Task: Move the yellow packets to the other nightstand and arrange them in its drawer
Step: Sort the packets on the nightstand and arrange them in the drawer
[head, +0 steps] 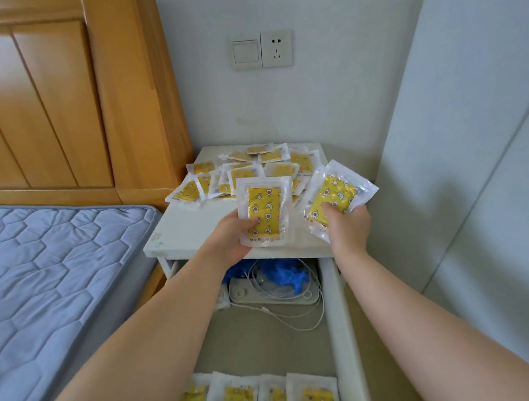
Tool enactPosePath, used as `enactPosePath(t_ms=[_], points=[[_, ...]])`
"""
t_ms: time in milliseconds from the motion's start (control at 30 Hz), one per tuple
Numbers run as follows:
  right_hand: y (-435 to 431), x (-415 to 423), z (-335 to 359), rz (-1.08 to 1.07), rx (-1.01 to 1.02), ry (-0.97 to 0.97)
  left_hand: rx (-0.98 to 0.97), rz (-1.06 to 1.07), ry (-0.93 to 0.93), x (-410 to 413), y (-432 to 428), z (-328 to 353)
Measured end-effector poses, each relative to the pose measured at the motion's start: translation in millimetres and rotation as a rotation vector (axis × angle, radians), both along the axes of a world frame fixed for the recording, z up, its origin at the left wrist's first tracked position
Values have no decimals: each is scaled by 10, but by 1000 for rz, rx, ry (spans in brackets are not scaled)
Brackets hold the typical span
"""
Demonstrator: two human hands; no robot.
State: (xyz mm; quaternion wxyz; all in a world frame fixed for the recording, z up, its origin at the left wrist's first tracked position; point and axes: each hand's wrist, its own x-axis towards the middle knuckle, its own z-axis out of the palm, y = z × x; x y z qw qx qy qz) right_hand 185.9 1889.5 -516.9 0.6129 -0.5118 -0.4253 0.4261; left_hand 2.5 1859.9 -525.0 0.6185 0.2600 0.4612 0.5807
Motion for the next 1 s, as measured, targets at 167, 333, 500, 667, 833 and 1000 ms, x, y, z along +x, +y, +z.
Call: enactPosePath(t_ms=[167,333,500,667,833,1000], points=[[-725,194,-346,17,-75,-5,6,-38,-85,217,-686,-245],[-1337,283,-775,89,-128,-174,-112,-23,-75,335,-1275,-608],[-1493,209,-843,117,-206,-294,-270,132,-93,258,-1661,-831],[-1617,157,-916,213,-255,-380,-451,207,69,132,-1809,-859],[-1632,191,-941,256,-295,-399,-526,243,196,-39,-1834,-882],[-1611,178,-1003,324,-339,-434,-584,295,394,-284,-1719,-901]])
